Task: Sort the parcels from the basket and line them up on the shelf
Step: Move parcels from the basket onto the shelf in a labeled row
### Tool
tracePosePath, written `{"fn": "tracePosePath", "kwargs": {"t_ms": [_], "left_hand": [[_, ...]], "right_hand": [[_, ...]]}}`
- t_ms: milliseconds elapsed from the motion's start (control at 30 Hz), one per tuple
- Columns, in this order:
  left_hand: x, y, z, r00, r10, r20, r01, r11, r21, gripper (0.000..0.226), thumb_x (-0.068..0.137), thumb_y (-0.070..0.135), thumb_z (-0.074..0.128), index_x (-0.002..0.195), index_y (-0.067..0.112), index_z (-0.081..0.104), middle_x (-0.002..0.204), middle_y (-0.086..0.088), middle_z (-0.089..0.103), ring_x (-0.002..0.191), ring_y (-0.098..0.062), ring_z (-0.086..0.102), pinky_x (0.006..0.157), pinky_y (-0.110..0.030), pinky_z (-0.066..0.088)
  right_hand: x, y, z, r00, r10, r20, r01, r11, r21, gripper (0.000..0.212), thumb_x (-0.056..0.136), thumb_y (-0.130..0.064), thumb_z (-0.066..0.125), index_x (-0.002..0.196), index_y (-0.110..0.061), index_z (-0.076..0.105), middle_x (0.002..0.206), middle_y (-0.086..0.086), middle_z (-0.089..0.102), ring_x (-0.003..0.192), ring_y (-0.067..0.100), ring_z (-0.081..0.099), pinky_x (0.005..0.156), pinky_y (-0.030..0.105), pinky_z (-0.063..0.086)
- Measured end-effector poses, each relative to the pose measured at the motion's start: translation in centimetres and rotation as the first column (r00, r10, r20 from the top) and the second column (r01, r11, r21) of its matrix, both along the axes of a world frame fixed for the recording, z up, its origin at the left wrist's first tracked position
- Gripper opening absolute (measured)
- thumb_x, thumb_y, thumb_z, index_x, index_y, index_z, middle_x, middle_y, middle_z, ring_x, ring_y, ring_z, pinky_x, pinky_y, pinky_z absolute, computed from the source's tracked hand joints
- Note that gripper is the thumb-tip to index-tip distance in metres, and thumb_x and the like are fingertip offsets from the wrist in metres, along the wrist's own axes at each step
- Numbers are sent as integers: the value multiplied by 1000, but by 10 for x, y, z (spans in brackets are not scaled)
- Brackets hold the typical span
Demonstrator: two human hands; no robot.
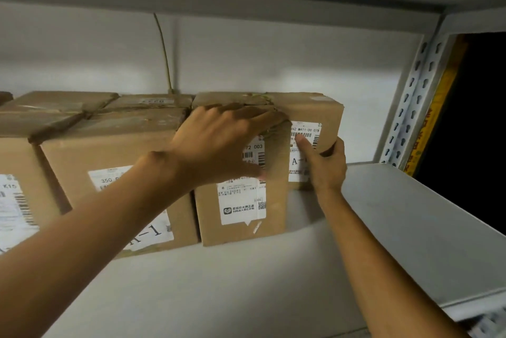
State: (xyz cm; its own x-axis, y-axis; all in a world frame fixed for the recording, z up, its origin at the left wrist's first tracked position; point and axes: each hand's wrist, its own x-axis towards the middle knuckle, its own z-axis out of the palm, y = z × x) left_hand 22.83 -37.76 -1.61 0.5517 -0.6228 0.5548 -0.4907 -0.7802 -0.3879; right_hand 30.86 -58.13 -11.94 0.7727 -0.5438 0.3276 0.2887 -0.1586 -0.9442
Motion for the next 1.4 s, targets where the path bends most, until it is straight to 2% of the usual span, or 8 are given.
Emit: {"fn": "tracePosePath", "kwargs": {"t_ms": [400, 533, 667, 867, 1000, 1167, 1333, 1400], "left_hand": [[-5, 4, 2, 1000, 21, -14, -21, 999, 42, 96, 66, 66, 69, 146, 26, 34, 136, -4, 56, 115, -30, 60, 89, -43, 51], [-10, -2, 0, 993, 95, -71, -94, 995, 24, 99, 69, 66, 68, 150, 31, 23, 147, 0, 44, 131, -28, 44, 107, -47, 36], [-16, 0, -7, 994, 108, -9, -108, 994, -10, 98, 68, 64, 70, 149, 29, 27, 142, -3, 49, 128, -29, 46, 108, -45, 33], [-20, 9, -21, 994, 2, 113, 3, 999, -41, 94, 74, 56, 72, 149, 21, 28, 139, -9, 51, 124, -30, 48, 106, -43, 34], [-26, 22, -35, 978, -81, 191, 84, 996, -8, 77, 81, 40, 69, 147, 18, 35, 150, -13, 38, 138, -31, 33, 116, -43, 17], [-57, 65, -49, 956, -57, 287, 87, 992, -92, 75, 80, 31, 70, 146, 19, 35, 155, -15, 25, 144, -32, 18, 118, -49, 9], [-89, 135, -72, 949, 209, 237, -148, 957, -251, 90, 68, 37, 80, 144, 15, 38, 154, -21, 21, 141, -37, 15, 115, -48, 3], [-91, 156, -81, 948, 245, 204, -200, 955, -219, 96, 64, 37, 85, 144, 15, 37, 154, -21, 22, 141, -39, 15, 115, -51, 5]], "right_hand": [[9, -10, -7, 995, 91, -28, -92, 995, -36, 70, 73, -47, 80, 120, -22, 35, 103, -10, 62, 92, 14, 61, 94, 34, 49], [6, -15, -15, 999, 38, 15, -36, 991, -131, 74, 72, -32, 84, 127, -12, 39, 129, 9, 41, 109, 24, 56, 98, 43, 49], [-1, -21, -28, 999, 35, 13, -31, 973, -230, 74, 62, -57, 74, 125, -24, 51, 118, 6, 60, 110, 29, 59, 93, 50, 51], [-33, -19, -24, 984, 153, -89, -168, 964, -206, 26, 82, -23, 73, 105, -21, 60, 110, 5, 69, 100, 22, 65, 76, 17, 49], [-71, -3, -20, 945, 300, -131, -320, 932, -171, 31, 93, -21, 63, 122, -12, 64, 118, -1, 64, 104, 9, 58, 71, -2, 39], [-121, 37, -13, 927, 362, -96, -369, 927, -68, 19, 98, -30, 55, 112, -22, 64, 105, -11, 66, 99, 3, 63, 72, 7, 45], [-147, 87, -17, 965, 254, -72, -261, 957, -130, 56, 87, -33, 70, 136, -27, 42, 108, -17, 62, 78, -12, 63, 60, 8, 50], [-146, 103, -18, 982, 169, -83, -180, 972, -150, 67, 85, -36, 72, 141, -26, 36, 121, -10, 63, 97, -1, 65, 79, 22, 54]]}}
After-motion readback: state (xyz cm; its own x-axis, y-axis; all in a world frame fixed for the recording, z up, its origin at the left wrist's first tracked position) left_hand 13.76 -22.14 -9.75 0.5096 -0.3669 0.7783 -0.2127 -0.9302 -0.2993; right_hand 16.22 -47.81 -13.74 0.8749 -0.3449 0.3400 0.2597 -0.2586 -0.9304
